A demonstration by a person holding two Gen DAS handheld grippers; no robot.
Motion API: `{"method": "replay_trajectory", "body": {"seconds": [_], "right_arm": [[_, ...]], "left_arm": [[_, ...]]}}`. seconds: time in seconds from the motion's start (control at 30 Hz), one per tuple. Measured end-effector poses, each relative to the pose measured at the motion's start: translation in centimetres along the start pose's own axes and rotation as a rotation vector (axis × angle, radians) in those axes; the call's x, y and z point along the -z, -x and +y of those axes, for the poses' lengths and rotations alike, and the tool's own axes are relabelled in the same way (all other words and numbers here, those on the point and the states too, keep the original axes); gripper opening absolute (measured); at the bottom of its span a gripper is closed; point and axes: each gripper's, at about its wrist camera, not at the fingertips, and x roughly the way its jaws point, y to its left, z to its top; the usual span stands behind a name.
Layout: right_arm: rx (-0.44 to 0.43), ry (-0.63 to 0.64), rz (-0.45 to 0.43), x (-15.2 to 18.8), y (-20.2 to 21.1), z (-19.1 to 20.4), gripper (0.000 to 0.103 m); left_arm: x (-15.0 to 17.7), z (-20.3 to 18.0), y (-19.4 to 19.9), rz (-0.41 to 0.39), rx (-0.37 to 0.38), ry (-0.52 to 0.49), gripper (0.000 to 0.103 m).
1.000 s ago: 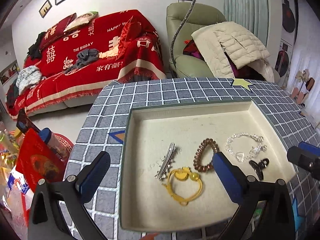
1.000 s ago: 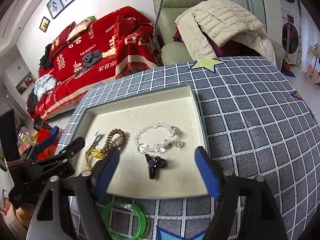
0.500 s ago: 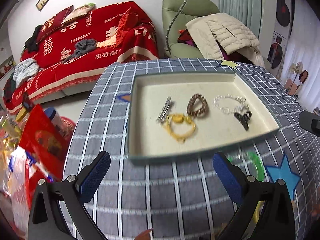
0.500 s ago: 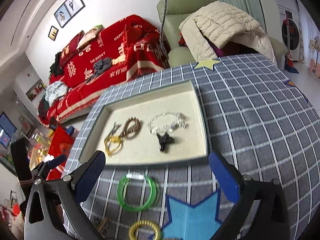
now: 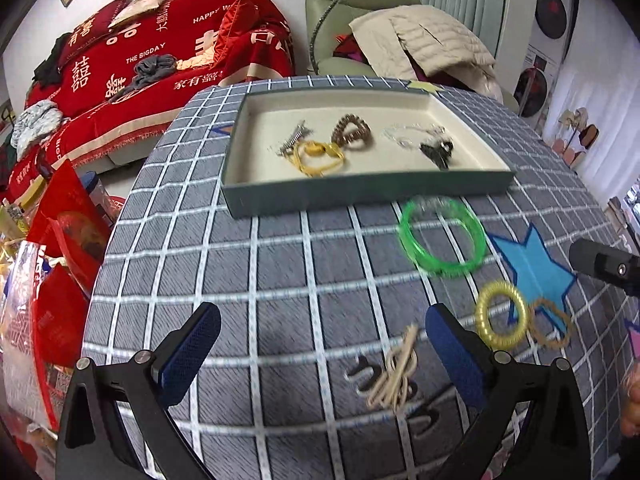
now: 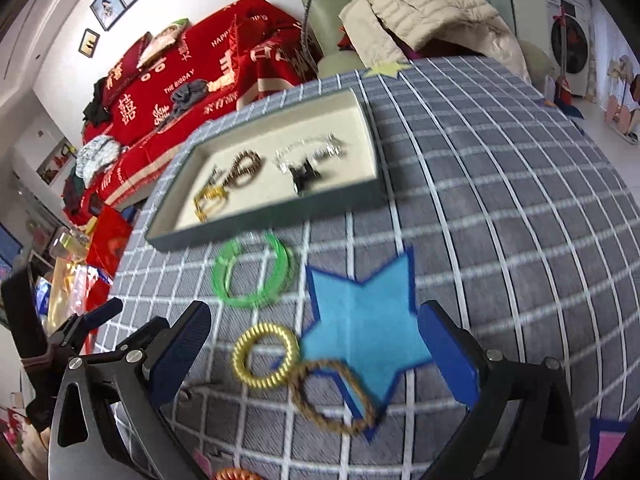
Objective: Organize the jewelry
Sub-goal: 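Lift both tools and move them toward the beige hair ties and braided cord bracelet, then grasp the beige hair ties with the left tool while the right tool grasps the braided brown cord bracelet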
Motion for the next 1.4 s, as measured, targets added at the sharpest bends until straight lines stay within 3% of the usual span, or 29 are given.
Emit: {"method": "replay_trajectory", "body": {"seconds": [0.4, 0.7, 0.97, 1.2, 1.33, 1.4], "right_arm": [[0.142, 0.008, 0.037, 4.1, 0.7, -1.9, 0.103], [0.187, 0.018, 0.039, 4.9, 0.5, -2.3, 0.101], [0.265, 0.148, 0.043, 5.5, -0.2, -0.4, 0.07], [0.273, 0.224, 0.051, 5.8, -0.3, 0.5, 0.063], [0.25, 0.247, 0.059, 5.9, -0.1, 0.9, 0.046], [0.24, 0.264, 0.063, 5.9, -0.3, 1.4, 0.036]], "left_arm": [[1.9, -1.2, -0.4, 0.035, -0.018, -0.012, 0.103], [2.3, -2.1, -1.2, 0.056, -0.032, -0.04, 0.103], [2.1, -2.0, -1.4, 0.058, -0.02, -0.034, 0.103], [2.1, -2.3, -1.2, 0.059, 0.031, -0.057, 0.103], [2.1, -3.5, -0.7, 0.05, 0.062, -0.111, 0.083], [2.0, -3.7, -0.6, 0.052, 0.07, -0.118, 0.079]]}}
